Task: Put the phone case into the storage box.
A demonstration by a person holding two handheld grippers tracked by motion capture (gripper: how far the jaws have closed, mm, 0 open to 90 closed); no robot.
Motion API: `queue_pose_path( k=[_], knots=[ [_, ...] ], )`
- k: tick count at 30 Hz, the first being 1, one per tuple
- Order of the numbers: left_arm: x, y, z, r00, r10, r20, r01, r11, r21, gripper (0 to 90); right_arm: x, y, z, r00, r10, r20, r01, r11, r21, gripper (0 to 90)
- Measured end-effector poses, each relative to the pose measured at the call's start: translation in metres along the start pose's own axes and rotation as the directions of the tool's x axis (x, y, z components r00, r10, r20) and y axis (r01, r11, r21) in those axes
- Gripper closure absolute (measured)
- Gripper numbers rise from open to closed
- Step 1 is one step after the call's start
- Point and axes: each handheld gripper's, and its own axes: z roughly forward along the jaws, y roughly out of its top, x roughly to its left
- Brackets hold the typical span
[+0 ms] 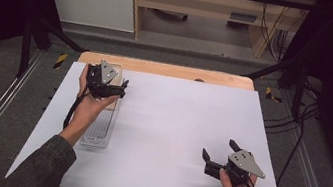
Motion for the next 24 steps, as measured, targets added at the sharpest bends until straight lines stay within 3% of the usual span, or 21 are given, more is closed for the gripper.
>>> queue_pose_path(
  k=[10,16,24],
  knots=[
    [-0.003,0.002,-0.009,0.9979,0.034,-0.054,-0.034,0.9994,0.004,8.1,0.001,0.001,-0.003,1.0000,-0.009,0.002,0.009,1.000,-0.001,3.6],
    [-0.009,0.003,-0.019,0.9932,0.100,-0.060,-0.100,0.9950,0.000,8.2,0.000,0.001,-0.004,0.9999,-0.008,0.010,0.008,1.000,-0.003,3.5],
    [-0.013,0.007,-0.030,0.9903,0.128,-0.054,-0.129,0.9913,-0.025,8.2,0.002,0.001,-0.004,0.9999,-0.010,0.012,0.010,1.000,-0.002,3.6]
  ],
)
